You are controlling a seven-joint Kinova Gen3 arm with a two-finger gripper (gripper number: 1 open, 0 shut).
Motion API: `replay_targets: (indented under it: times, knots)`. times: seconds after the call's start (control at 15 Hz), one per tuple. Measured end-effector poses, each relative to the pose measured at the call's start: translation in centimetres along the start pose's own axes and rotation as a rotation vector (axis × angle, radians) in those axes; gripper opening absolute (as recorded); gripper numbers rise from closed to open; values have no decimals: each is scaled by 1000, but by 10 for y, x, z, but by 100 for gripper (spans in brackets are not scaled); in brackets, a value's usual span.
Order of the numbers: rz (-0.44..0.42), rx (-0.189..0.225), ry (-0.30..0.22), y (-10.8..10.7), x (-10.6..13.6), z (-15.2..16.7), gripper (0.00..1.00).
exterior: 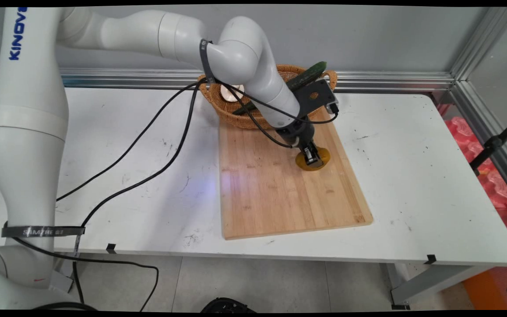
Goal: Place the picked object in the vegetable basket
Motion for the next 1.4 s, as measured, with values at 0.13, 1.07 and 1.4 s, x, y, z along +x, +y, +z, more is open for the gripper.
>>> replay_targets:
  times: [0.13,1.07,1.4]
  knots:
    - [7,-9,9,0,9,-14,0]
    - [85,68,53,-69,50,-101,0]
    - [87,91,1,-95,24,-117,0]
